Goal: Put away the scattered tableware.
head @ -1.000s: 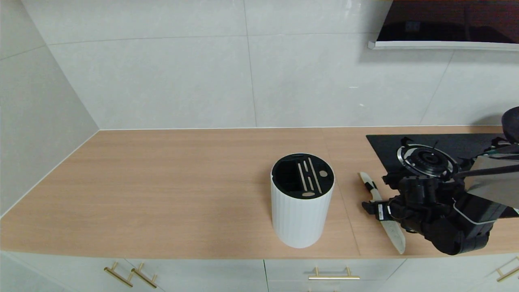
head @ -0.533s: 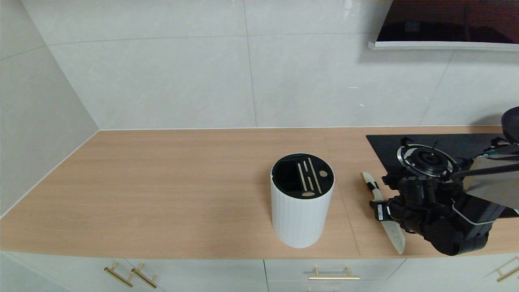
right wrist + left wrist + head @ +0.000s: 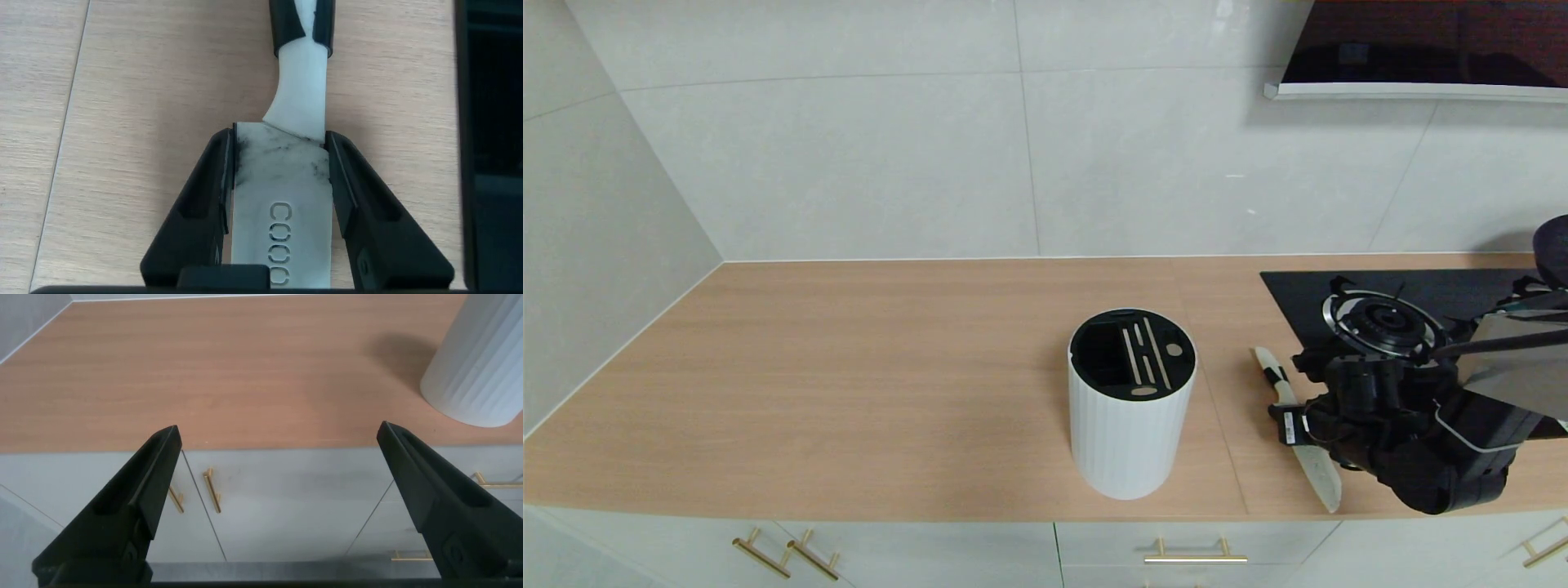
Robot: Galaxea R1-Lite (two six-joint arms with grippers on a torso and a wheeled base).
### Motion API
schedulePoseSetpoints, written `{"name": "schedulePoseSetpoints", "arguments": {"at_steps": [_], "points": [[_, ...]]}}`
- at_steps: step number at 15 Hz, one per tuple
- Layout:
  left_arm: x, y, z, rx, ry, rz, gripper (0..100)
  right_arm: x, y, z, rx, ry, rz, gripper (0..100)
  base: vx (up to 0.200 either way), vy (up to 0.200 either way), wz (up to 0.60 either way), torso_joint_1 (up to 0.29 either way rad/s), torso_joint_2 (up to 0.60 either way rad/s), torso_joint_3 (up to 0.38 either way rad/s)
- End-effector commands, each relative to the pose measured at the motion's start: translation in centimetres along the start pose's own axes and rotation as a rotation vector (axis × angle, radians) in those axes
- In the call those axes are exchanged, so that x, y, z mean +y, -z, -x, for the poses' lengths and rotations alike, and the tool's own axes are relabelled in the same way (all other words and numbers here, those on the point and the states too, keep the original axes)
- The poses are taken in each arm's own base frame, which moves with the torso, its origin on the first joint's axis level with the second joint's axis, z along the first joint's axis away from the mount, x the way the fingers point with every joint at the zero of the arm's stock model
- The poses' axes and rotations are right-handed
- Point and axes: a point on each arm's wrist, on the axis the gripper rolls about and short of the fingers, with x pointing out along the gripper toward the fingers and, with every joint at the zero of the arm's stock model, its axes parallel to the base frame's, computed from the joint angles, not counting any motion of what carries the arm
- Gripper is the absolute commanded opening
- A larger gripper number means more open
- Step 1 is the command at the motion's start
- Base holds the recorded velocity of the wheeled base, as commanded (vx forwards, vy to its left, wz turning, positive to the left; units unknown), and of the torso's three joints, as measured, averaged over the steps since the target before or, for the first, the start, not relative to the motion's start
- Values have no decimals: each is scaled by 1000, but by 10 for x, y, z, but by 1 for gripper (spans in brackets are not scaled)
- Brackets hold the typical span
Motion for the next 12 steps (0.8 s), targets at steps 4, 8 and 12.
{"name": "schedulePoseSetpoints", "arguments": {"at_steps": [4,8,12], "points": [[0,0,0,0,0,0,100,-5,-44,36,-134,7,-30,0,0,0,0,0,0,0],[0,0,0,0,0,0,100,-8,-117,83,-266,-4,-47,0,0,0,0,0,0,0],[0,0,0,0,0,0,100,8,-193,143,-412,-81,-75,0,0,0,0,0,0,0]]}}
